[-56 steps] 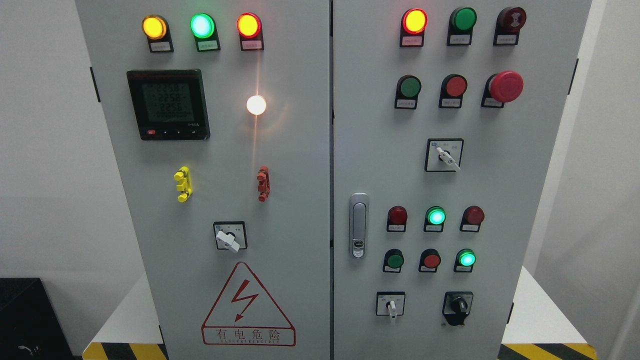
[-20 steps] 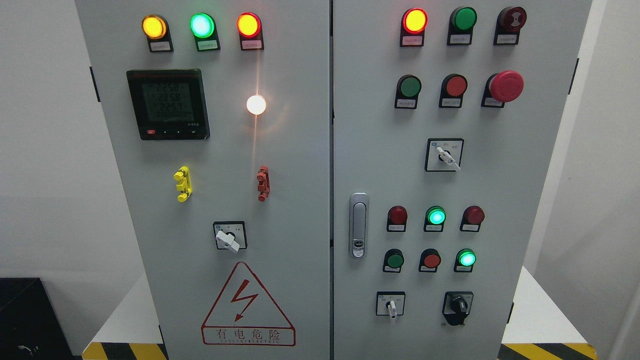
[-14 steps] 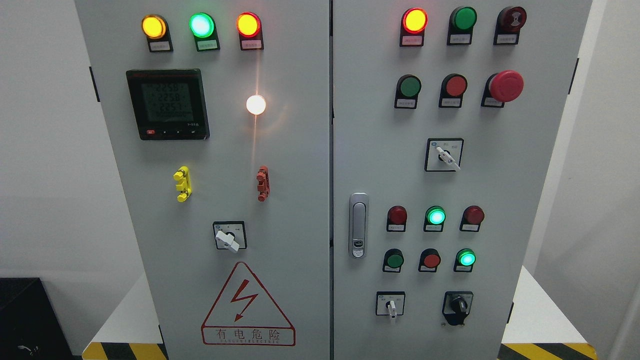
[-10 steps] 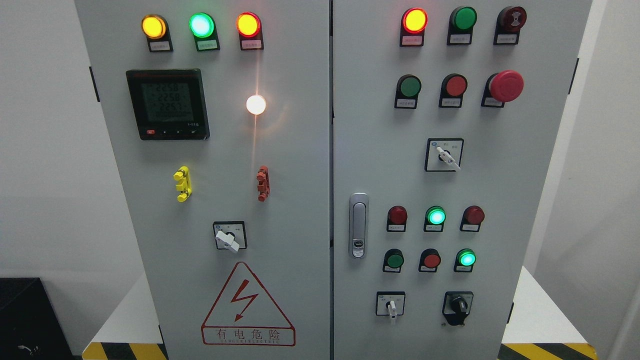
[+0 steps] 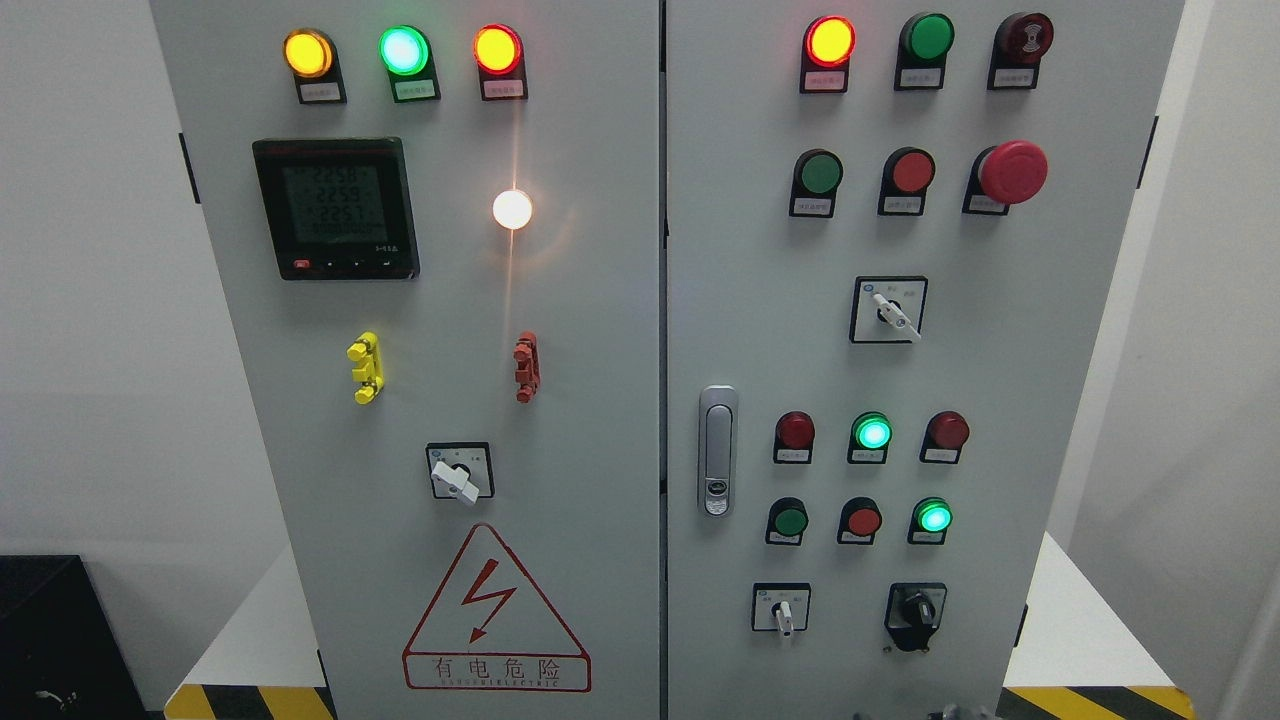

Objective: Flip black knob to close circuit

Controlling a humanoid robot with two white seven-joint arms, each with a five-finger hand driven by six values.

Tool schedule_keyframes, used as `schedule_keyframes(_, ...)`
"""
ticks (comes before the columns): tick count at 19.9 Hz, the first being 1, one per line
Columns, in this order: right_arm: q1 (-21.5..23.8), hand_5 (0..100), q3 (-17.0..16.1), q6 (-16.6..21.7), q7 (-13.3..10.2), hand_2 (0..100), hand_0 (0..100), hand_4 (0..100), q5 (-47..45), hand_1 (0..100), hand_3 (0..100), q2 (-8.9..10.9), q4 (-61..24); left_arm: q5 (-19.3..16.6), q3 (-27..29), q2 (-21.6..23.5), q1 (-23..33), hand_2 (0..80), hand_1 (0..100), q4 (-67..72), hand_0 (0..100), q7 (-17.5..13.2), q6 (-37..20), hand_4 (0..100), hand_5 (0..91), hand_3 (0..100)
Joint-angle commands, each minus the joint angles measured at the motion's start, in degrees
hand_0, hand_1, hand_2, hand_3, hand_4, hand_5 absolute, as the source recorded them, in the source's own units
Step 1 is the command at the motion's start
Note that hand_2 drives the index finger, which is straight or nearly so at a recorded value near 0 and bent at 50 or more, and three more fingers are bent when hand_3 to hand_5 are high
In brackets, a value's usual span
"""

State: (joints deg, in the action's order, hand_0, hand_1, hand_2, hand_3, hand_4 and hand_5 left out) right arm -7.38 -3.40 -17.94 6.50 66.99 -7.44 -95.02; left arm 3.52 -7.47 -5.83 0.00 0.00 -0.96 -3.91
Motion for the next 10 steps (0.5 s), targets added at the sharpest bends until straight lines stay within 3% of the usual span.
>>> schedule_keyframes(1, -2.20, 95, -1.79, -0.16, 0.53, 88, 0, 90, 1.74, 5, 100, -0.20, -1.05, 0.00, 0.00, 0.03, 1.23, 0.0, 56, -1.32, 12, 0.00, -0.04, 0, 0.0, 0)
schedule_keyframes(10, -4.22, 95, -2.67, -0.86, 3.34, 88, 0, 90, 2.88, 5, 100, 0.15, -0.96, 0.00, 0.00, 0.03, 1.23, 0.0, 56, -1.32, 12, 0.00, -0.04, 0, 0.0, 0)
